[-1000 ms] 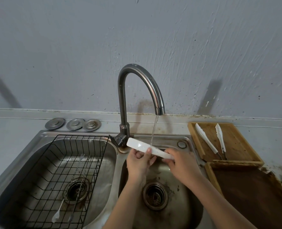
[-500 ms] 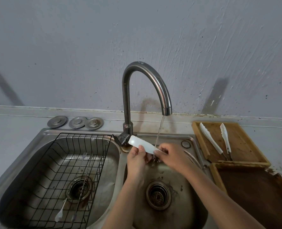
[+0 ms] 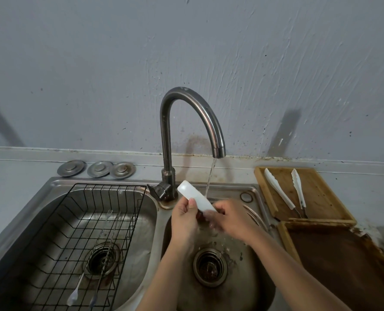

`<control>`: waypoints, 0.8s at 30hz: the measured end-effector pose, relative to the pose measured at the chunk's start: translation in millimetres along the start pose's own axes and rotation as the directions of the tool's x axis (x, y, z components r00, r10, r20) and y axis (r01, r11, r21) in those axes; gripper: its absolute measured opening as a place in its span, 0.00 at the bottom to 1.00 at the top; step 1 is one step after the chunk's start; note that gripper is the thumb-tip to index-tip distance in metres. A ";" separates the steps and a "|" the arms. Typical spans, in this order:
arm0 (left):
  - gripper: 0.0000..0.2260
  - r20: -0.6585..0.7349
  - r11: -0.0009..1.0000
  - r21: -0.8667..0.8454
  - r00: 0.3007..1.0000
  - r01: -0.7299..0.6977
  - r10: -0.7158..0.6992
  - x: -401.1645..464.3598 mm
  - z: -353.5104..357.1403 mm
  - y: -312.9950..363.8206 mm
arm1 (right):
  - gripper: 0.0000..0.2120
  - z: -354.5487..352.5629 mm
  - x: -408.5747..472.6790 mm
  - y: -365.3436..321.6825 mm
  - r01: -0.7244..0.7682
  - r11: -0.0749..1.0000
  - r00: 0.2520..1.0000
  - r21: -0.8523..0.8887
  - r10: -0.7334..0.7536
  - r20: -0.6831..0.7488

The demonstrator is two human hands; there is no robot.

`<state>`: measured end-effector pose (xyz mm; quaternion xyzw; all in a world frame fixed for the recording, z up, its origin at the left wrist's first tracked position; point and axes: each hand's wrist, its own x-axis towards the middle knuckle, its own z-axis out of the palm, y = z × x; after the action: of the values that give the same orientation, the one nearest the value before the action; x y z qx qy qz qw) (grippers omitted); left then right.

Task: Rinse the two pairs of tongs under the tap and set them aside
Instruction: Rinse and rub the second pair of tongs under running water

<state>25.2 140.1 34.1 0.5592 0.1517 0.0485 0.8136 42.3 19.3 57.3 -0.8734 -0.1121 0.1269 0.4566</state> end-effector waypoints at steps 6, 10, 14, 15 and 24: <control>0.11 0.020 0.997 -0.077 1.000 0.008 -0.006 -1.1 -7.2 4.4 | 0.26 -31.2 -13.6 10.1 -0.021 1.000 0.974 -0.006 0.022 0.226; 0.12 0.024 0.986 -0.164 1.000 0.019 -0.015 3.9 -10.3 9.2 | 0.22 -48.4 -24.3 17.3 0.037 0.971 0.999 0.237 -0.045 0.029; 0.11 0.006 0.981 -0.194 1.000 0.010 -0.009 5.4 -9.0 12.0 | 0.14 -44.7 -24.3 23.7 0.063 0.998 0.983 -0.001 -0.063 -0.175; 0.11 -0.002 0.978 -0.210 1.000 0.018 -0.019 5.2 -8.5 12.2 | 0.12 -41.1 -23.8 24.4 0.064 0.996 0.980 -0.056 -0.073 -0.183; 0.13 -0.085 0.976 -0.218 0.996 0.016 -0.035 0.6 -13.3 19.0 | 0.11 -21.7 -15.5 25.4 0.019 0.991 0.995 -0.131 -0.031 -0.090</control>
<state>23.4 159.2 47.2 0.4623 0.1882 0.0790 0.8629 36.7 -16.4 50.1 -0.9046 -0.1101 0.0734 0.4052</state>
